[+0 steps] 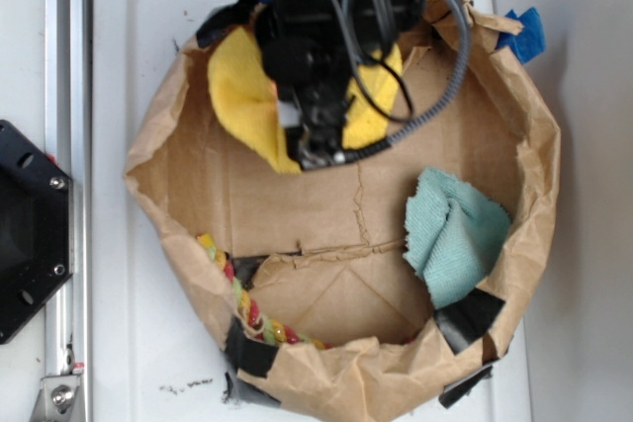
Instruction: Grab the yellow cloth.
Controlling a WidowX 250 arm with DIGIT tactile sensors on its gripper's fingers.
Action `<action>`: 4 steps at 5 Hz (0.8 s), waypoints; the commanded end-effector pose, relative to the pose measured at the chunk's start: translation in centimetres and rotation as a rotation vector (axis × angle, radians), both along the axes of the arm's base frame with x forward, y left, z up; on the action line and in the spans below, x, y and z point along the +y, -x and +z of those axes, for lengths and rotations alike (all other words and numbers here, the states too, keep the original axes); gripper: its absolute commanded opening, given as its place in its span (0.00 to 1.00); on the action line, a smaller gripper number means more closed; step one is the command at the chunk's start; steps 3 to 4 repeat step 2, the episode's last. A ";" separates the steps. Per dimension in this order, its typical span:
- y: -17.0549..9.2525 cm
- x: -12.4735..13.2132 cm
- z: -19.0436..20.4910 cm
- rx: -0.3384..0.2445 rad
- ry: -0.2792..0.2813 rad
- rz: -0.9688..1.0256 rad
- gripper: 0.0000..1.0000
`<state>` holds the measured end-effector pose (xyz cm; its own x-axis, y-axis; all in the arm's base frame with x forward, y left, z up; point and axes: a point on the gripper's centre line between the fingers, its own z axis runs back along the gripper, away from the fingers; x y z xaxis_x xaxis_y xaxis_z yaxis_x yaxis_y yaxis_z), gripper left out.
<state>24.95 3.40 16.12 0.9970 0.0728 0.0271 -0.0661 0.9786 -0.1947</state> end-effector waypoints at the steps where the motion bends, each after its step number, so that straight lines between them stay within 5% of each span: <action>1: -1.5 -0.9 1.3 -0.108 -0.071 0.040 0.00; 4: -1.7 -0.3 0.7 -0.099 -0.090 0.069 0.00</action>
